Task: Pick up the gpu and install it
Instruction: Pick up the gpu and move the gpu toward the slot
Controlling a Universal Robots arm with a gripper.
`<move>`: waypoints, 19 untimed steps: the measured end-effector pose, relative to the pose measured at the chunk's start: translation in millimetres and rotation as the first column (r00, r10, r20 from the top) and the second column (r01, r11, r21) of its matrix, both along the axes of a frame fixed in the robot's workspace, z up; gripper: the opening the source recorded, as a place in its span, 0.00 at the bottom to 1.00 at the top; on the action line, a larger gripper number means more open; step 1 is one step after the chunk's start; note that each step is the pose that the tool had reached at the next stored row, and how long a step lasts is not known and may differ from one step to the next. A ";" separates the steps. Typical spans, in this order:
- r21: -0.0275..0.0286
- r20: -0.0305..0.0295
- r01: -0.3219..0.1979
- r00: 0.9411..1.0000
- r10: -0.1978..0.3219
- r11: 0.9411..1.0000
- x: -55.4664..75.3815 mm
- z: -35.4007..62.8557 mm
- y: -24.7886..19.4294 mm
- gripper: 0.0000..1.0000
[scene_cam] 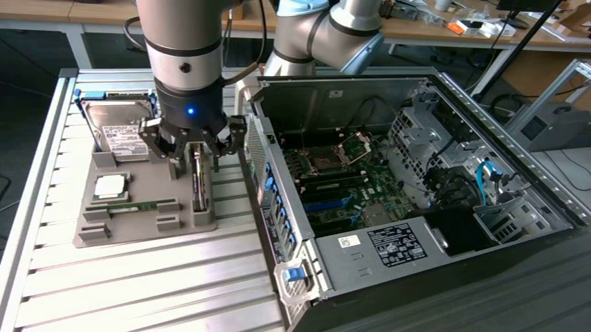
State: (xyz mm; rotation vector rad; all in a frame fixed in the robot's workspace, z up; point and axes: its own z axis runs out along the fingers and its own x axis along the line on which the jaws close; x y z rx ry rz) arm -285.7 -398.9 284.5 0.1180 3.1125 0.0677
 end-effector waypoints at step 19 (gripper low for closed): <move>0.000 0.000 0.000 1.000 0.000 1.000 0.0 -5.1 0.0 0.54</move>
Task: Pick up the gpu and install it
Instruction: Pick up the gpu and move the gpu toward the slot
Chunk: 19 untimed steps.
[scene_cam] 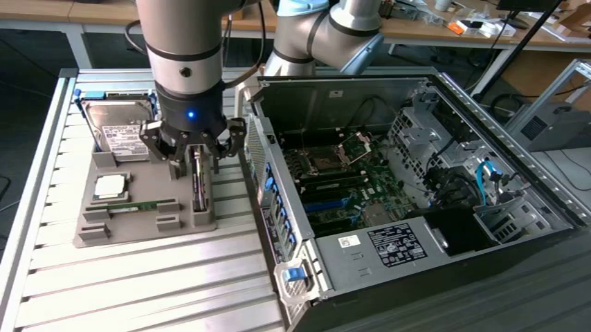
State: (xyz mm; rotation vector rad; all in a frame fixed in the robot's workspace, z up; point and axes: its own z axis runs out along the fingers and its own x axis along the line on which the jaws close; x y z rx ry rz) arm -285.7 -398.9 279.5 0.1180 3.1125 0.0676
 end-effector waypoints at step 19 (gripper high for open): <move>0.000 0.000 0.000 1.000 0.000 1.000 -0.4 -8.8 21.3 0.54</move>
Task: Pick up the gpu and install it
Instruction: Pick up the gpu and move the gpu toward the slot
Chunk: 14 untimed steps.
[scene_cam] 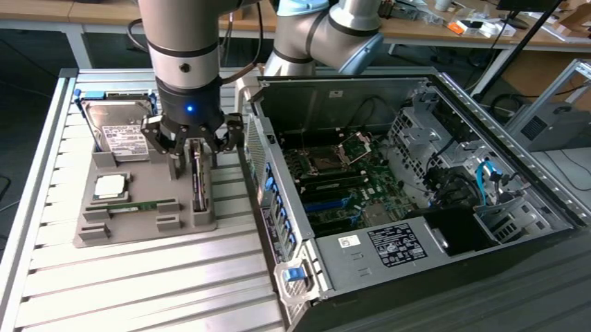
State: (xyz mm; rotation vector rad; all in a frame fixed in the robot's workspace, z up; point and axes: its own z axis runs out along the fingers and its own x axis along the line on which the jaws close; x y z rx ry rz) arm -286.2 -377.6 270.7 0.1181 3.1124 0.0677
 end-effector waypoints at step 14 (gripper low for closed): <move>0.000 0.000 0.000 1.000 0.000 1.000 -1.2 -13.1 13.7 0.54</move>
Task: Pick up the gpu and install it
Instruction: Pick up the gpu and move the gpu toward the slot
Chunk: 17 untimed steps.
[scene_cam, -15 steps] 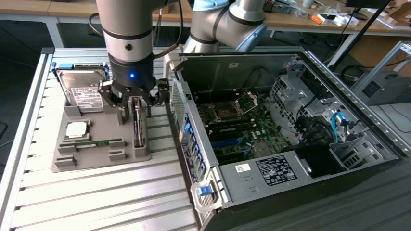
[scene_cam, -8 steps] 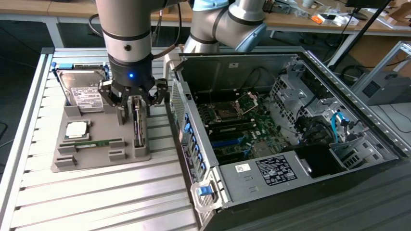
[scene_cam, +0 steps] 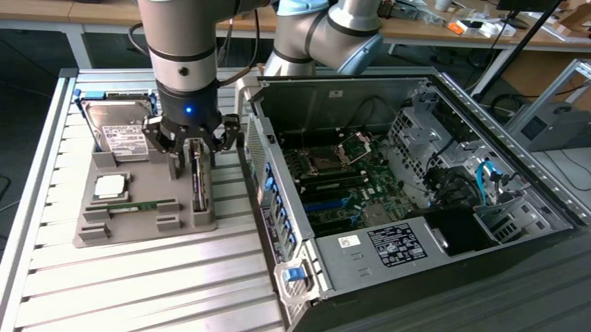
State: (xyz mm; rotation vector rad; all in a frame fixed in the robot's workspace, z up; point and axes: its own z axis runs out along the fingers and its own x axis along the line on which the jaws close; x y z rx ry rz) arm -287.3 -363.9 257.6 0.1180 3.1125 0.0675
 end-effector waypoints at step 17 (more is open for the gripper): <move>0.000 0.000 0.000 1.000 0.000 1.000 -0.2 -12.7 1.1 0.54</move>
